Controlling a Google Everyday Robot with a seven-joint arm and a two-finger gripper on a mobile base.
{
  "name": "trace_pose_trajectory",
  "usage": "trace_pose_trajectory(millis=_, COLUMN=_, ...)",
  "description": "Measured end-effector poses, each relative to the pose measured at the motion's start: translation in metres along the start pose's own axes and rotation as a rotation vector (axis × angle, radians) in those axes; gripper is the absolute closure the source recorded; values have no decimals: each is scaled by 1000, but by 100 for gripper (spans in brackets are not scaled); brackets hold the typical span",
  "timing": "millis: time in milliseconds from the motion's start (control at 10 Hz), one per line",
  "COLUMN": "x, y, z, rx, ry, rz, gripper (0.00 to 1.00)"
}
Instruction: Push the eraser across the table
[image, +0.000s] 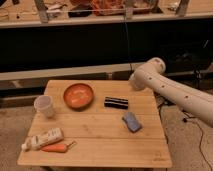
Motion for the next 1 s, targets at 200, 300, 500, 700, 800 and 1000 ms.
trace_pose_trajectory(millis=200, x=-2, y=0, z=4, rx=-3, ry=-17, rz=-10, gripper=99)
trace_pose_trajectory(millis=300, x=-6, y=0, z=6, rx=-8, ry=-27, rz=-13, gripper=100)
trace_pose_trajectory(millis=500, x=-11, y=0, z=11, rx=-20, ry=-40, rz=-30, gripper=100)
trace_pose_trajectory(millis=700, x=-17, y=-1, z=20, rx=-39, ry=-54, rz=-50, gripper=100)
trace_pose_trajectory(millis=800, x=-19, y=-1, z=24, rx=-47, ry=-59, rz=-58, gripper=100)
trace_pose_trajectory(millis=1000, x=-27, y=-3, z=32, rx=-63, ry=-73, rz=-80, gripper=100)
